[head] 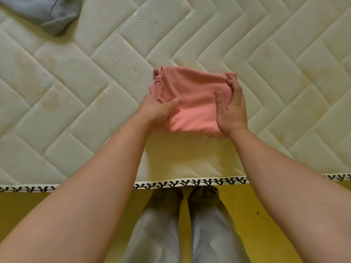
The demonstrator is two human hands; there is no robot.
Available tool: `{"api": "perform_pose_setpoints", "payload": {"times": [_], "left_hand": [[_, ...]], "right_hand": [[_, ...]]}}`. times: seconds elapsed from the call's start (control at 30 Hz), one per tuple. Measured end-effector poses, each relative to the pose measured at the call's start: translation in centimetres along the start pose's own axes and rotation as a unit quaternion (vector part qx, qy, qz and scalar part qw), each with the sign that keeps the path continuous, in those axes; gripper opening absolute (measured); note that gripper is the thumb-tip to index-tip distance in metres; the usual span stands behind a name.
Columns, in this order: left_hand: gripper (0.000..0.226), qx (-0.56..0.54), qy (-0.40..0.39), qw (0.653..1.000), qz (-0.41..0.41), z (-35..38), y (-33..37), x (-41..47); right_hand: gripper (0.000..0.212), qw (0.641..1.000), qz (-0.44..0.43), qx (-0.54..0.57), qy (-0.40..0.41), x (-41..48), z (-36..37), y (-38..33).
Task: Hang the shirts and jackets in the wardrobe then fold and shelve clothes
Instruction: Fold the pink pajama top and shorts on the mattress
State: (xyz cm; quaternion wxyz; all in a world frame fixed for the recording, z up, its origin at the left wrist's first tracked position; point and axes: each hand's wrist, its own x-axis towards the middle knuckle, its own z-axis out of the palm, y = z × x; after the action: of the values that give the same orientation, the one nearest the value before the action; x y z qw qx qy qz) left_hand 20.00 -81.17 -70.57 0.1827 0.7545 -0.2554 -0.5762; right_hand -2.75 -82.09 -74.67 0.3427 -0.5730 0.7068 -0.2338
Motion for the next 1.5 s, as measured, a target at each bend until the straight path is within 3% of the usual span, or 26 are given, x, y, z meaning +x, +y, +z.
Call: {"api": "perform_pose_setpoints", "payload": {"times": [0.13, 0.27, 0.37, 0.47, 0.6, 0.67, 0.73, 0.83, 0.9, 0.97, 1.03, 1.1, 1.17, 1.27, 1.33, 1.4, 1.5], "left_hand": [[0.055, -0.041, 0.026, 0.996, -0.070, 1.7, -0.2, 0.2], [0.042, -0.128, -0.049, 0.979, -0.152, 1.5, 0.9, -0.6], [0.035, -0.061, 0.000, 0.997, -0.048, 1.0, 3.3, -3.1], [0.025, 0.108, 0.013, 0.988, 0.112, -0.6, 8.5, -8.5], [0.021, 0.393, 0.025, 0.886, 0.243, -3.8, 15.6, -18.9], [0.028, 0.481, 0.046, 0.833, 0.272, -5.7, 18.4, -24.8], [0.022, 0.493, 0.057, 0.821, 0.282, -8.3, 20.6, -30.3], [0.021, 0.459, 0.111, 0.834, 0.284, -12.9, 22.2, -37.7], [0.008, 0.447, 0.166, 0.839, 0.264, -16.0, 22.3, -42.0], [0.012, 0.435, 0.211, 0.845, 0.228, -18.5, 21.5, -45.9], [0.011, 0.411, 0.261, 0.849, 0.204, -20.3, 20.1, -49.8], [0.003, 0.386, 0.324, 0.845, 0.181, -22.0, 18.4, -53.6], [0.014, 0.382, 0.382, 0.830, 0.137, -23.3, 16.6, -57.6], [0.011, 0.354, 0.438, 0.822, 0.083, -25.0, 14.0, -63.7], [0.012, 0.339, 0.469, 0.813, 0.063, -25.3, 12.6, -67.4], [0.011, 0.346, 0.482, 0.803, 0.051, -25.5, 11.9, -71.0], [0.010, 0.359, 0.497, 0.790, -0.013, -26.3, 9.6, -78.7]], "right_hand": [[0.048, 1.000, 0.012, 0.001, 0.003, 0.4, 0.1, 0.5], [0.050, 0.999, 0.026, 0.014, -0.029, 0.1, -0.1, 0.2], [0.061, 0.993, 0.073, 0.035, -0.085, 0.3, -2.3, -1.3], [0.073, 0.969, 0.107, 0.053, -0.216, -0.6, -6.4, -3.9], [0.050, 0.942, 0.079, -0.007, -0.327, -5.1, -11.3, -9.2], [0.044, 0.928, 0.100, 0.041, -0.356, -7.5, -13.8, -12.9], [0.038, 0.903, 0.135, 0.143, -0.381, -9.8, -15.8, -17.1], [0.024, 0.864, 0.186, 0.276, -0.377, -13.0, -17.6, -23.3], [0.017, 0.843, 0.203, 0.327, -0.377, -15.0, -17.8, -27.2], [0.024, 0.818, 0.215, 0.358, -0.396, -16.9, -17.4, -31.0], [0.048, 0.793, 0.209, 0.364, -0.442, -19.0, -16.8, -34.6], [0.078, 0.813, 0.110, 0.296, -0.490, -21.4, -16.5, -38.3], [0.109, 0.842, -0.049, 0.219, -0.491, -23.8, -16.4, -42.2], [0.126, 0.821, -0.227, 0.199, -0.485, -27.4, -17.3, -48.2], [0.131, 0.775, -0.349, 0.186, -0.493, -29.2, -18.0, -51.6], [0.134, 0.708, -0.410, 0.202, -0.538, -31.4, -18.5, -54.8], [0.137, 0.579, -0.485, 0.231, -0.614, -38.4, -19.3, -60.1]]}}
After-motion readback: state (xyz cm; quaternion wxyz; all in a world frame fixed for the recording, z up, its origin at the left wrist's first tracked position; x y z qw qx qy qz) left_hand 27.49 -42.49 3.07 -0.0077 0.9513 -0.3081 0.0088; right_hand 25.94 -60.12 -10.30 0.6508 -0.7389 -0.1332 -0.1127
